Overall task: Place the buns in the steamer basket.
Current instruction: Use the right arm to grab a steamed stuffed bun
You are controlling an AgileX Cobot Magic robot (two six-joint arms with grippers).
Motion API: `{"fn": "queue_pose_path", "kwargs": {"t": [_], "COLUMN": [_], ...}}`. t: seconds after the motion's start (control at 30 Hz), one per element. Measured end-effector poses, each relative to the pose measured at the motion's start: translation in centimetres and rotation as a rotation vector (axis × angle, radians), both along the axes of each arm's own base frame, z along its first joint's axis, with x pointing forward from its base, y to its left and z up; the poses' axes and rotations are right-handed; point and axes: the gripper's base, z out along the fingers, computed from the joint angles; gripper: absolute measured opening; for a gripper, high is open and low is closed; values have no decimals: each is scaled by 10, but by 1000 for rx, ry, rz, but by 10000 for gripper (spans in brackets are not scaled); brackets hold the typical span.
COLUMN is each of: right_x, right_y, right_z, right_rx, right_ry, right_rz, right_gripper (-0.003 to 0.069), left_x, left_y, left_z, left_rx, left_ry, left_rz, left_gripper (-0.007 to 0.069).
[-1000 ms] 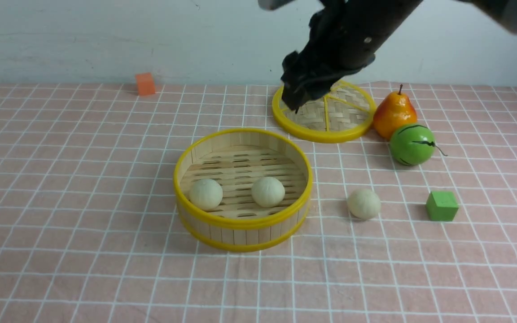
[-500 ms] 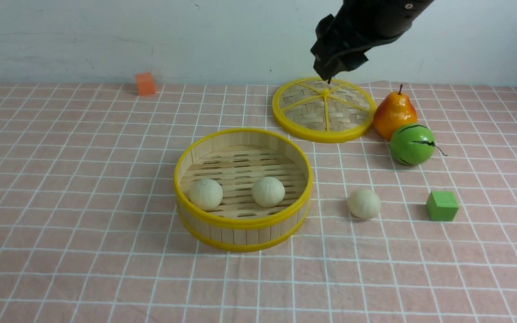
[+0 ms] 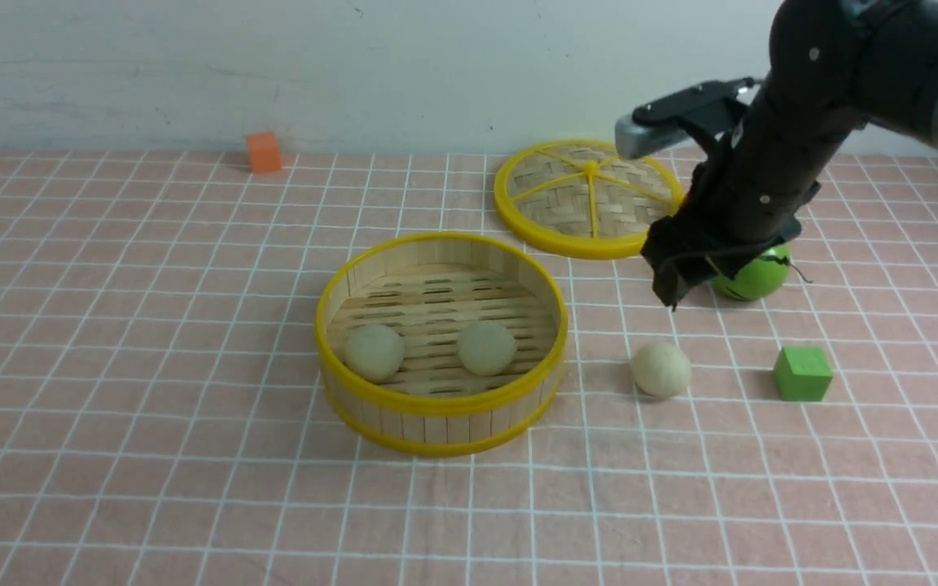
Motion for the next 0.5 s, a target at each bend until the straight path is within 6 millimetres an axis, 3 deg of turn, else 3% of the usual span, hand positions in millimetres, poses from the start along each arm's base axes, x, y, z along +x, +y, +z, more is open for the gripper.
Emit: {"fn": "queue_pose_path", "kwargs": {"t": [0.2,0.33,0.43,0.5], "right_x": [14,16,17,17], "right_y": [6,9,9,9], "right_z": [-56,-73,-76,-76], "right_rx": [-2,10,15,15], "right_ry": [119,157,153,152], "right_rz": [-8,-14,-16,-15], "right_gripper": [545,541,461,356], "left_x": [0,0,0,0], "left_y": [0,0,0,0], "left_z": [0,0,0,0], "left_rx": [0,0,0,0], "left_ry": [0,0,0,0], "left_rz": [0,0,0,0], "left_gripper": [21,21,21,21]}}
